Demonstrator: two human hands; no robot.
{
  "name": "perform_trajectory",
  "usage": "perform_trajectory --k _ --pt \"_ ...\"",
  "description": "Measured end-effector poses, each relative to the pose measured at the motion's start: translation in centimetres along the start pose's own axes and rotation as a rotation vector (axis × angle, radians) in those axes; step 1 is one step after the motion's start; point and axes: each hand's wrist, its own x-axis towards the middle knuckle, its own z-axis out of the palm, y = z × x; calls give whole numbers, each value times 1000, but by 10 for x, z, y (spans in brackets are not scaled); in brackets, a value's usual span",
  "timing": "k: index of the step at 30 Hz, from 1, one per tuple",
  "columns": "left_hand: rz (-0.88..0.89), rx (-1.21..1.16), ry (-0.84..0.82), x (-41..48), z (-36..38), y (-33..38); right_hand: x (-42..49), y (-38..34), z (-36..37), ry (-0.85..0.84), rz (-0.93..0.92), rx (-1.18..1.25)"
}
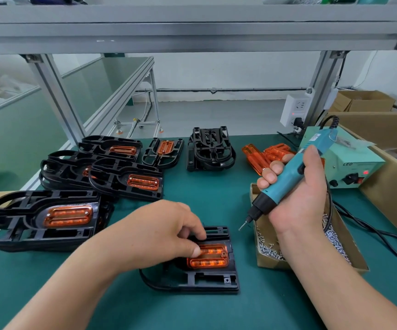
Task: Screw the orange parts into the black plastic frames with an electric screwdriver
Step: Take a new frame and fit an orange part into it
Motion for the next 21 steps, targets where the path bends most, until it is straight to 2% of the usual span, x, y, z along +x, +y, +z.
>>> perform_trajectory --k 4,7,15,21 --pt "31 176 -61 4 14 12 0 1 -1 -13 -3 0" --pt "10 220 -77 7 19 17 1 1 -1 -20 -8 -11" --pt "-53 208 -72 10 21 21 0 3 -2 -11 4 -27" --pt "-32 99 -78 4 18 13 0 3 -2 -30 -7 -38"
